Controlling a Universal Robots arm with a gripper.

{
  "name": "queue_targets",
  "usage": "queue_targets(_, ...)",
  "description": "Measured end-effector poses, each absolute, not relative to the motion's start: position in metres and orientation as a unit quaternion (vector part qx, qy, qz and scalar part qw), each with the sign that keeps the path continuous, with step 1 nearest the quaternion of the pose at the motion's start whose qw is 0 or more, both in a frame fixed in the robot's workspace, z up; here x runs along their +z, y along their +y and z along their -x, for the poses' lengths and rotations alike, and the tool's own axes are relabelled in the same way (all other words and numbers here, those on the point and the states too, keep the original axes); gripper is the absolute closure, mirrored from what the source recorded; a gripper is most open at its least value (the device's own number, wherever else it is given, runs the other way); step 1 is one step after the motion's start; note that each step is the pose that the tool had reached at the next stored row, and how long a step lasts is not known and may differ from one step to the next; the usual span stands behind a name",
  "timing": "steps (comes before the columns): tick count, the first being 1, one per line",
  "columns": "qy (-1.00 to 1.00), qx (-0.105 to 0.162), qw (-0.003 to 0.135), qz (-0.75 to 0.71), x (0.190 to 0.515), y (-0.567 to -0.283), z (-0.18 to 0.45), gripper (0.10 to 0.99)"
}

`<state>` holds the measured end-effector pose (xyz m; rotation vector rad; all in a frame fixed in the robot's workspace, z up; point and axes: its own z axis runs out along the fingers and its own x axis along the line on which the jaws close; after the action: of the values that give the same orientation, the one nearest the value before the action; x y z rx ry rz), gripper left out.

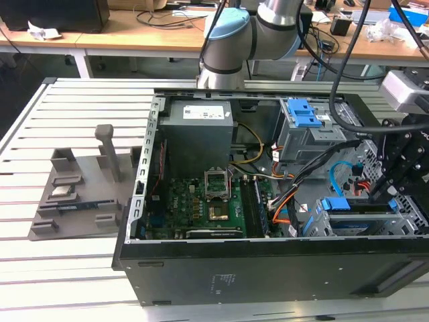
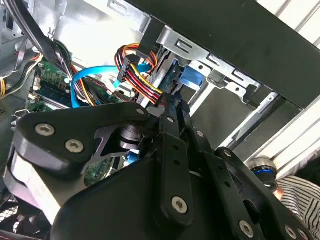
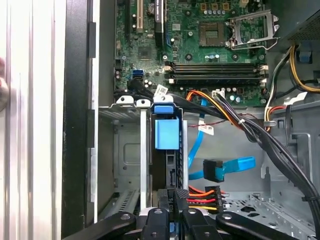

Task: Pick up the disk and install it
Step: 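Insert the first disk wire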

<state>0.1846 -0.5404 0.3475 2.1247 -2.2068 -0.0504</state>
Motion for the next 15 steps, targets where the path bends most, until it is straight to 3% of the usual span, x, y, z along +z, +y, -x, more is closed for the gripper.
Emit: queue_targets(15,-0.723,-0.017,0.039,-0.690,0.3406,-0.5376,-0.1864,0.918)
